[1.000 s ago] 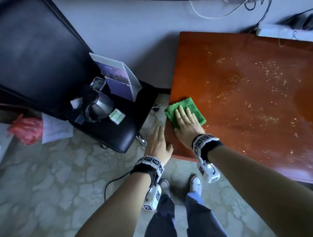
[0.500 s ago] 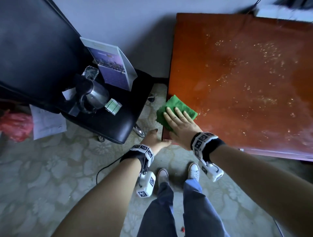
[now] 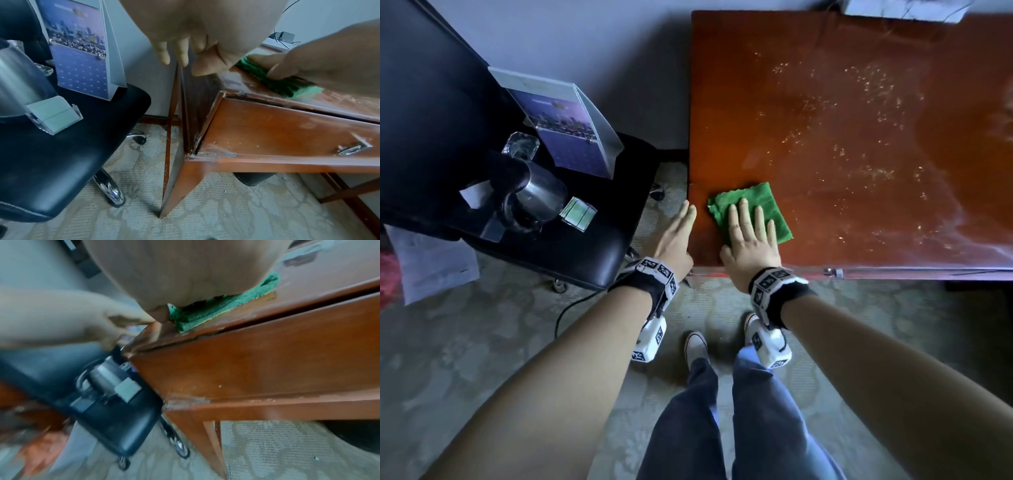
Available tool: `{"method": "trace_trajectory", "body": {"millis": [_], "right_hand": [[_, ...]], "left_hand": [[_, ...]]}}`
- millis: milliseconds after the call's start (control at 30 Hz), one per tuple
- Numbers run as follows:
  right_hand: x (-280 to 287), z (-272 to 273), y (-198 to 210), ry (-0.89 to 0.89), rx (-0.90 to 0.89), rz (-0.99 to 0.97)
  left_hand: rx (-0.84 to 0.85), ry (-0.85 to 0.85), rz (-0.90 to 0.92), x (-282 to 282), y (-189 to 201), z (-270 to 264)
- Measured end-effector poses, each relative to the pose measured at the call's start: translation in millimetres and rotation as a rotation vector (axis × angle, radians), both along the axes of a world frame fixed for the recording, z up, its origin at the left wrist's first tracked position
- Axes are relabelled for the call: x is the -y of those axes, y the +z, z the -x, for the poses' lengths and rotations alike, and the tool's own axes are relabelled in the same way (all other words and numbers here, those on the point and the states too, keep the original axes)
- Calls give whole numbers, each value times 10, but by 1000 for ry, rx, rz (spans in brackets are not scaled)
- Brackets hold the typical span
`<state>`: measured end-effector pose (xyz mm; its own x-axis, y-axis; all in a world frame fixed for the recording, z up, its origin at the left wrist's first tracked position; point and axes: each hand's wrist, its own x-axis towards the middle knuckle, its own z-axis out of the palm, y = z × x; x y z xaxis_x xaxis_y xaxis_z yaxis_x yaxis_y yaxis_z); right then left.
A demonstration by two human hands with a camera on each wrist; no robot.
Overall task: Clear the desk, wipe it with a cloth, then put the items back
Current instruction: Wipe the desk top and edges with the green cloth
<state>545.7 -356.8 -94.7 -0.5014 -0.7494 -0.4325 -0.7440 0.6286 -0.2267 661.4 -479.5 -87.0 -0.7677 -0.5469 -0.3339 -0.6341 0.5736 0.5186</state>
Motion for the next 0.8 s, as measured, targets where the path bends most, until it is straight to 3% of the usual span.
{"method": "trace_trajectory", "body": {"millis": [167, 300, 500, 633, 700, 800], "right_hand": [[-132, -388, -47, 189, -48, -8], [-291, -182, -92, 264, -54, 41], [-935, 501, -116, -120, -99, 9], [-857, 466, -69, -316, -46, -49], [-662, 244, -66, -244, -47, -44], [-406, -227, -67, 80, -57, 19]], "left_hand": [[-126, -8, -47, 48, -141, -35], [-111, -18, -57, 51, -76, -40], [-57, 31, -90, 11, 9, -10], [-23, 62, -52, -63, 20, 29], [-1, 71, -24, -112, 18, 45], [31, 62, 42, -102, 37, 58]]}}
